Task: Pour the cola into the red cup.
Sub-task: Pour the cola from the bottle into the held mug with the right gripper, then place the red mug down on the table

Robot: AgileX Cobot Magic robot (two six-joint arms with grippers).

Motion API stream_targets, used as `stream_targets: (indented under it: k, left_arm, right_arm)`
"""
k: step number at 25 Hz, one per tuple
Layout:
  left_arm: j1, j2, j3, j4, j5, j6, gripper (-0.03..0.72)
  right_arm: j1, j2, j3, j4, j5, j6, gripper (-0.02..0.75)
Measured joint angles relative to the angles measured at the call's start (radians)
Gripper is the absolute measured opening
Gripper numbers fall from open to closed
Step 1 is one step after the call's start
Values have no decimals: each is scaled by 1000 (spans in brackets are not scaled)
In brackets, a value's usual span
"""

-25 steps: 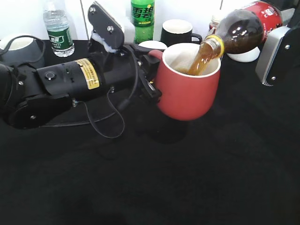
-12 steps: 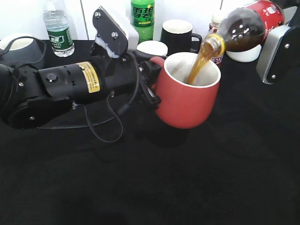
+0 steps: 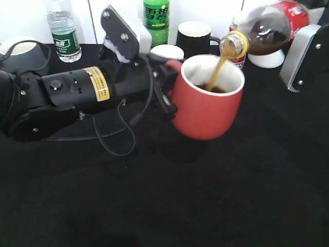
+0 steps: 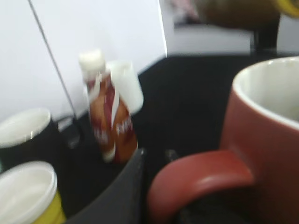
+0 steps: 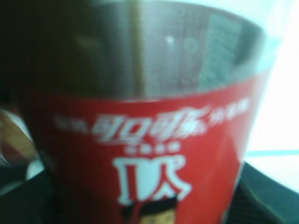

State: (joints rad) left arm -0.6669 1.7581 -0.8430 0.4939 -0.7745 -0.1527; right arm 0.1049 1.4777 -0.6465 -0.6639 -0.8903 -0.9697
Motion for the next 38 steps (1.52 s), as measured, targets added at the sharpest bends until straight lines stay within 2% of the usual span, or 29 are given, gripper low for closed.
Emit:
stream_targets:
  k: [3, 7, 10, 12, 13, 18, 22, 26, 28, 32, 36, 38]
  left_arm:
    - [0, 0, 0, -12, -14, 0, 76]
    - [9, 0, 0, -77, -32, 0, 76]
    - [88, -16, 0, -82, -28, 0, 76]
    - [170, -43, 0, -89, -28, 0, 76]
    - [215, -51, 0, -94, -29, 0, 76]
    - [402, -44, 0, -99, -29, 0, 76]
    - [486, 77, 0, -106, -128, 2, 76]
    - [493, 229, -5, -187, -251, 124, 76]
    - [493, 316, -52, -195, -263, 153, 76]
    - [496, 429, -128, -253, -318, 162, 76]
    - [497, 460, -150, -256, -332, 166, 81]
    - [497, 460, -150, -256, -329, 153, 146]
  right_arm:
    - [0, 0, 0, -96, -2, 271, 493]
    - [0, 0, 0, -116, -3, 754, 493]
    - [0, 0, 0, -120, -3, 1149, 493]
    - [0, 0, 0, -121, -3, 1424, 493]
    - [0, 0, 0, -121, -3, 1485, 493]
    - [0, 0, 0, -121, -4, 1522, 493]
    - [0, 0, 0, -121, -4, 1523, 493]
    - [0, 0, 0, -122, -4, 1523, 493]
    - [0, 0, 0, -122, -4, 1523, 493]
    - [0, 0, 0, -122, -4, 1523, 492]
    - [0, 0, 0, -122, -4, 1523, 492]
    - [0, 0, 0, -122, -4, 1523, 492]
